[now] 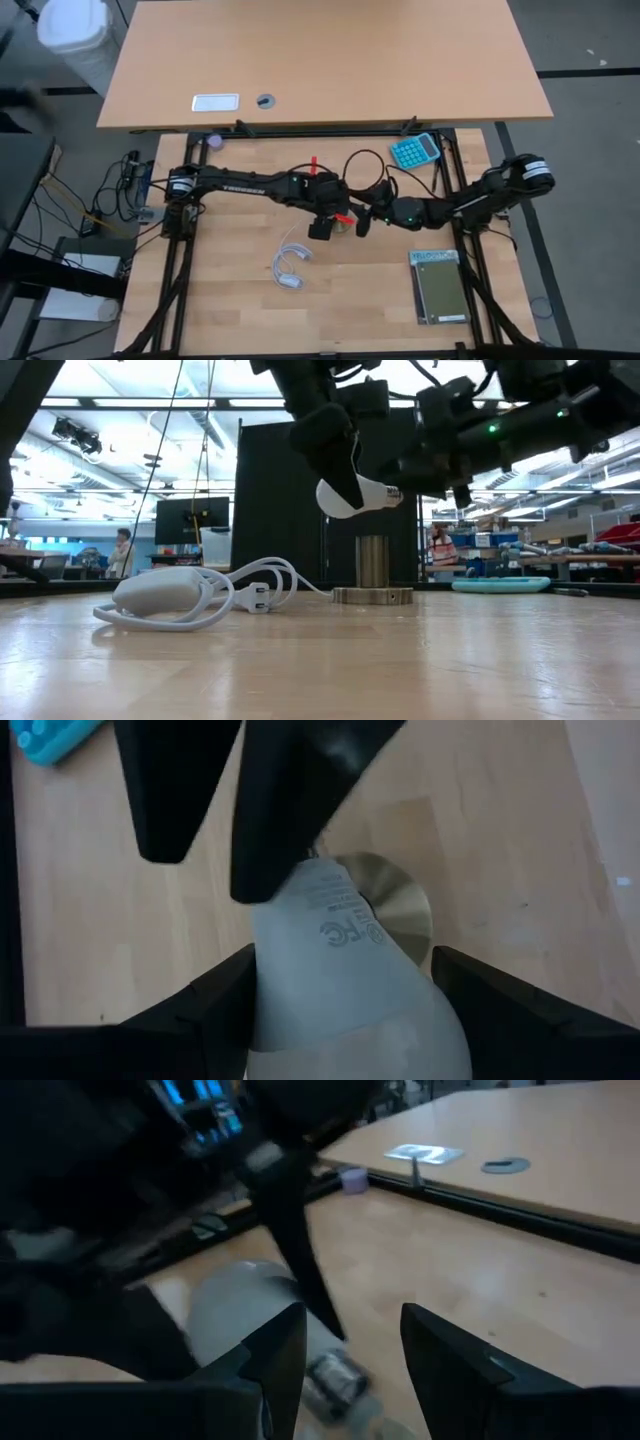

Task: Screw lightbulb
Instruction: Insert the lightbulb into the socket

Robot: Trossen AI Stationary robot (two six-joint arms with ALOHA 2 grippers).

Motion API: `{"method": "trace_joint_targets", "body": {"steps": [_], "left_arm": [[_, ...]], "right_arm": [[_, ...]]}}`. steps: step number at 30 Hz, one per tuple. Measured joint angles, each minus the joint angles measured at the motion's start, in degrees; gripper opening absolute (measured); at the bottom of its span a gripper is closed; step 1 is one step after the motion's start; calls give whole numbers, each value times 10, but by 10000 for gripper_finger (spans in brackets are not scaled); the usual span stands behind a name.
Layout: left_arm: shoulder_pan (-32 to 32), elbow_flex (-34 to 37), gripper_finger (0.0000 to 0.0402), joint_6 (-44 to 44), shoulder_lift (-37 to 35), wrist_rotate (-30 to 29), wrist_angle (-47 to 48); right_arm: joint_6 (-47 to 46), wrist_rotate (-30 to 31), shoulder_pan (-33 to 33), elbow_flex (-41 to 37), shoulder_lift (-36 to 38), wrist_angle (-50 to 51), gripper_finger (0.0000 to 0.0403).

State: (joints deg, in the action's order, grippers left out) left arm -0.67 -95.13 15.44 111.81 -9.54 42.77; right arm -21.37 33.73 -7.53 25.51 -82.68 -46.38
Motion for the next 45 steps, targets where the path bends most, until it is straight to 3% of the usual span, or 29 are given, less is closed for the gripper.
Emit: {"method": "trace_joint_targets", "body": {"steps": [11, 38, 45], "left_arm": [[-1, 2, 278, -7, 1, -9, 15], [-1, -1, 278, 9, -1, -20, -8], [-3, -7, 278, 9, -2, 6, 20]], "right_arm": [[-28, 9, 5, 18, -56, 0, 166], [-85, -31, 4, 15, -53, 47, 166], [-75, -40, 4, 15, -5, 77, 164]]}}
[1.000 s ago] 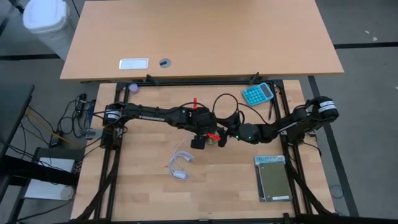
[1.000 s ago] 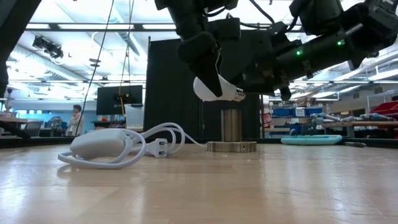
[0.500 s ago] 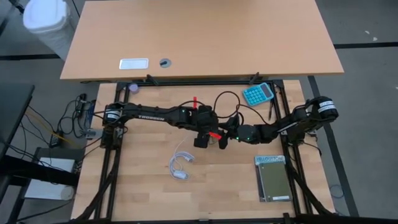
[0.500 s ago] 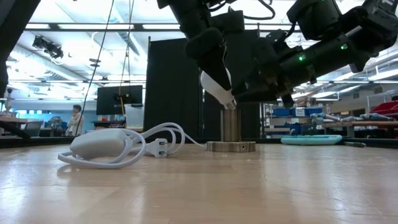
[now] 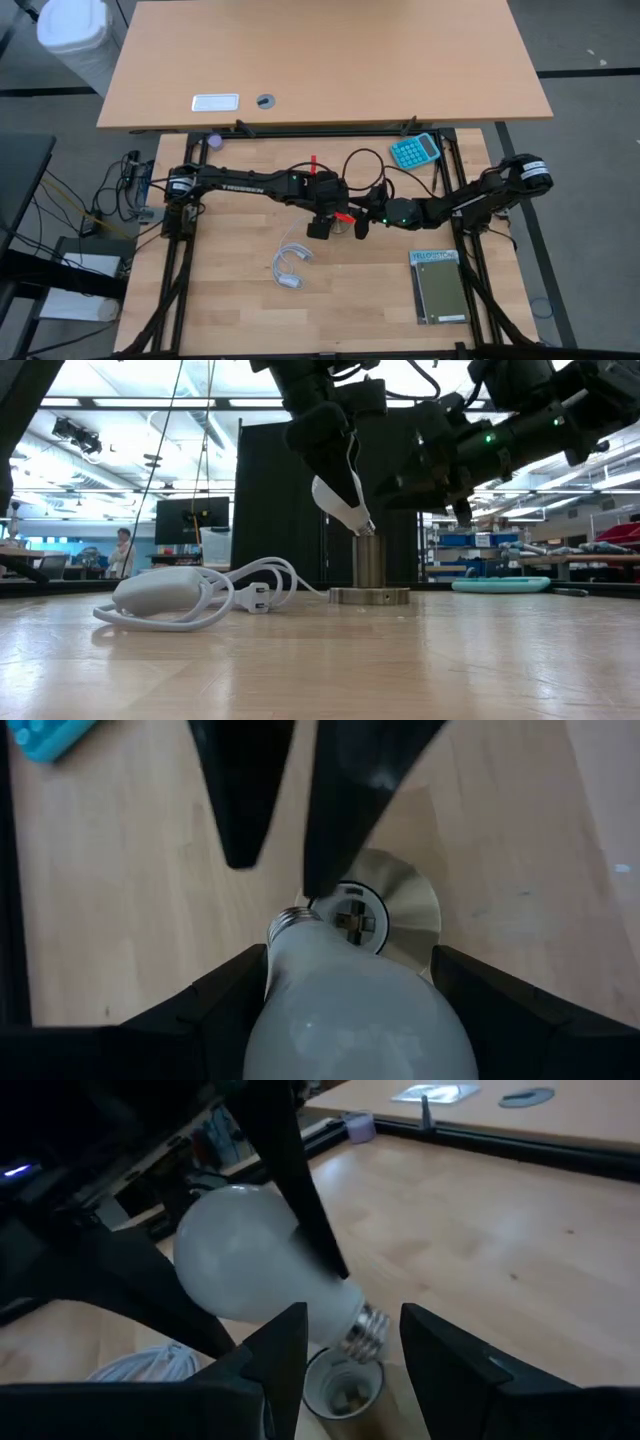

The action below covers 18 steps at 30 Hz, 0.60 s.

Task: Screw lightbulb
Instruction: Insert the lightbulb into the socket

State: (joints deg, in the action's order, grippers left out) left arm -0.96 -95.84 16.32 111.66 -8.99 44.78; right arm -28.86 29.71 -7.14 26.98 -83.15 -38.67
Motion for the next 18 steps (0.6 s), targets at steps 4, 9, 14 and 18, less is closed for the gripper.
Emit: {"method": "trace_joint_targets", "body": {"steps": [4, 9, 14, 18], "left_arm": [[-6, -19, 278, -3, 0, 27, 13], [-14, -54, 278, -3, 0, 48, 30], [-16, -62, 278, -14, 1, 81, 41], [-17, -63, 278, -18, 1, 87, 61]], "right_arm": [[5, 0, 0, 0, 33, 38, 164], [-2, -13, 0, 0, 48, 74, 164], [-16, -14, 0, 0, 46, 107, 164], [-12, -14, 0, 0, 55, 125, 164]]}}
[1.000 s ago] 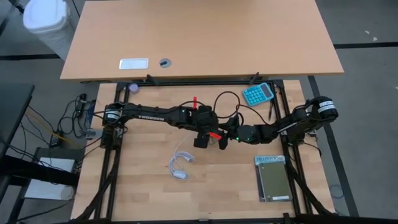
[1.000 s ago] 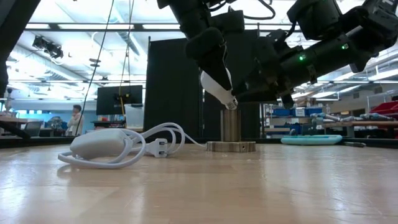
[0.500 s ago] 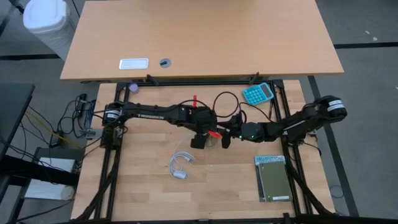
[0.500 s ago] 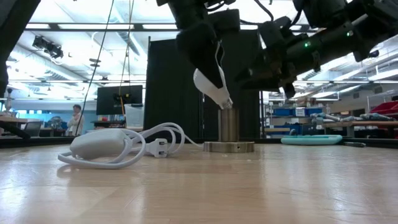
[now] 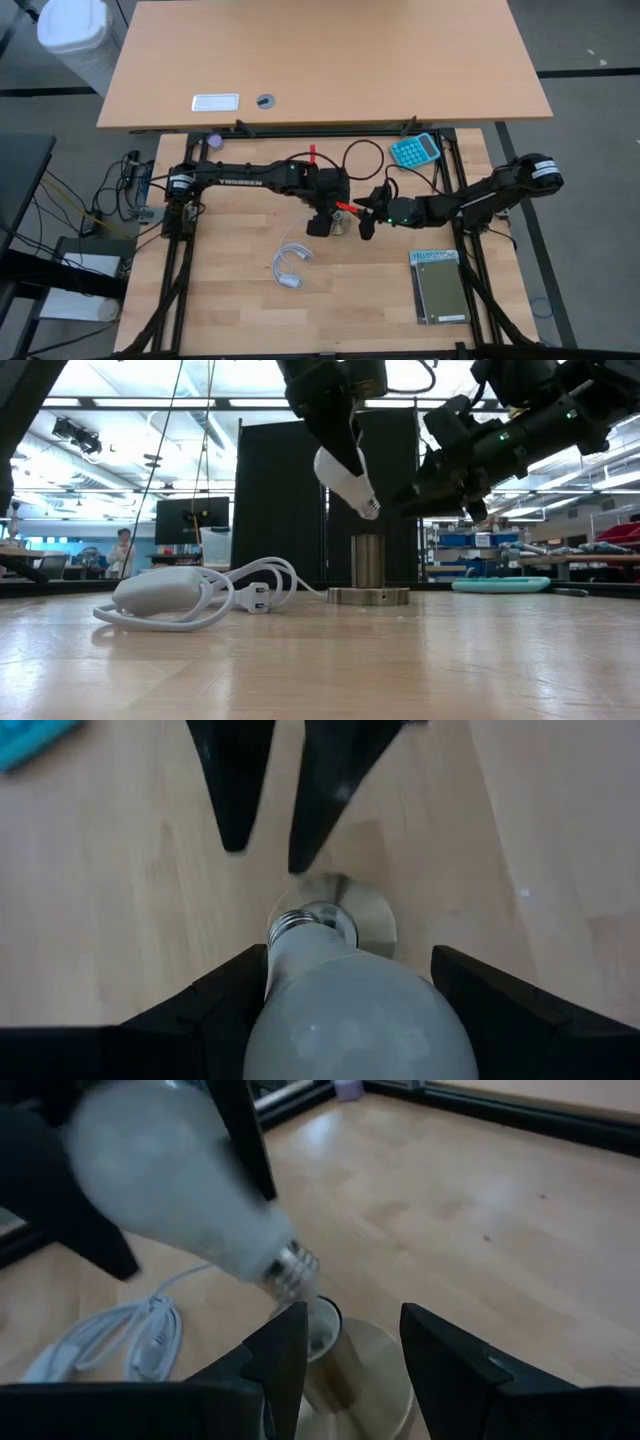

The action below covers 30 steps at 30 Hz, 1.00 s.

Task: Screw lightbulb
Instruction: Insert the lightbulb into the socket

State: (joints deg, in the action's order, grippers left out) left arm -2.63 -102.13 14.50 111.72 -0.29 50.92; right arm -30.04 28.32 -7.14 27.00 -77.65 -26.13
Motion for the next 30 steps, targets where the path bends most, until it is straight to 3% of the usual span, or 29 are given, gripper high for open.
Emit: {"method": "trace_joint_targets", "body": {"steps": [15, 20, 30], "left_arm": [[-15, 0, 278, 1, 0, 28, 5], [-33, 0, 278, 0, 6, 60, -6], [-38, -32, 278, 19, 7, 68, 61]], "right_arm": [[18, 0, 0, 0, 19, 6, 164], [15, 1, 1, 0, 19, 6, 164], [15, 1, 1, 0, 19, 17, 164]]}}
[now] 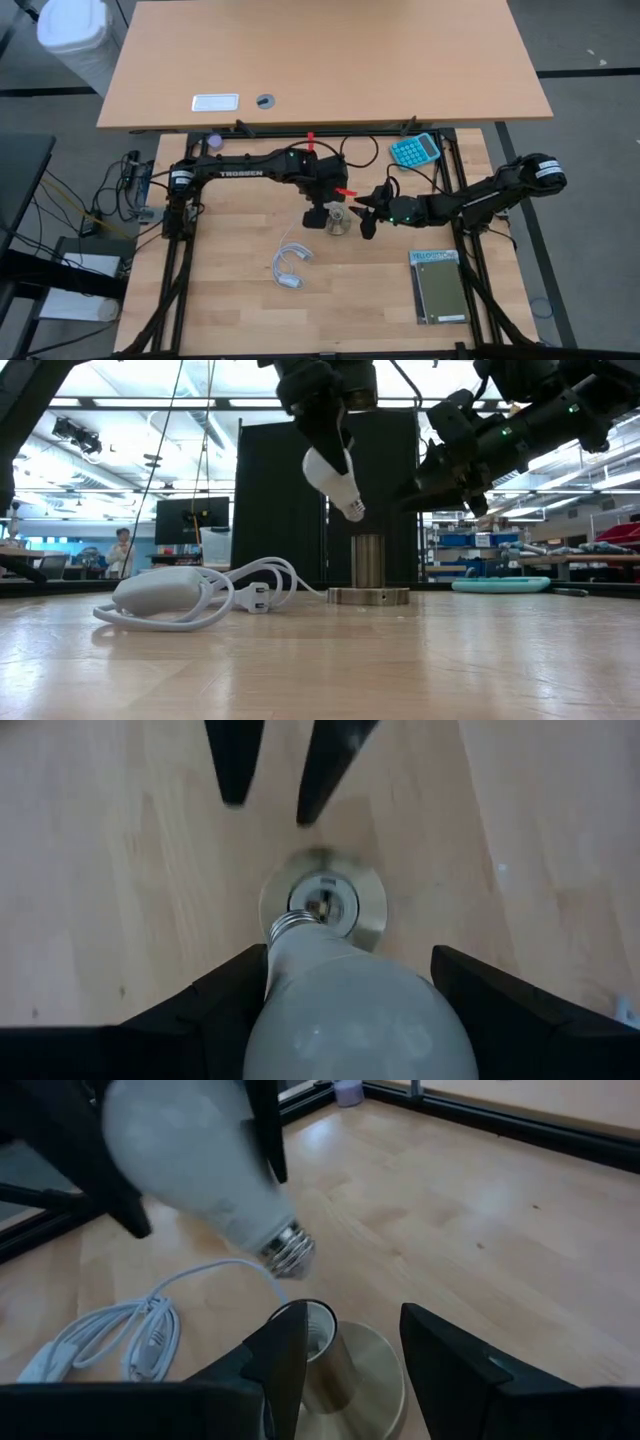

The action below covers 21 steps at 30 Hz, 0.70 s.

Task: Screw lightbulb
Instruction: Insert the lightbulb into the socket

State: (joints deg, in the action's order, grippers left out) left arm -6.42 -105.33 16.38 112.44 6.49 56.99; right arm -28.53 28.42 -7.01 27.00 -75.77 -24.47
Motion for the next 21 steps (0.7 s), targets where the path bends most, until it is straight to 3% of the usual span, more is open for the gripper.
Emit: {"method": "trace_joint_targets", "body": {"steps": [12, 21], "left_arm": [[0, -15, 278, 11, 52, 19, 2], [0, -94, 278, 25, 91, 48, 89]], "right_arm": [[-14, 0, -10, 0, 0, 4, 164], [-19, 0, -13, 0, 0, 5, 164]]}}
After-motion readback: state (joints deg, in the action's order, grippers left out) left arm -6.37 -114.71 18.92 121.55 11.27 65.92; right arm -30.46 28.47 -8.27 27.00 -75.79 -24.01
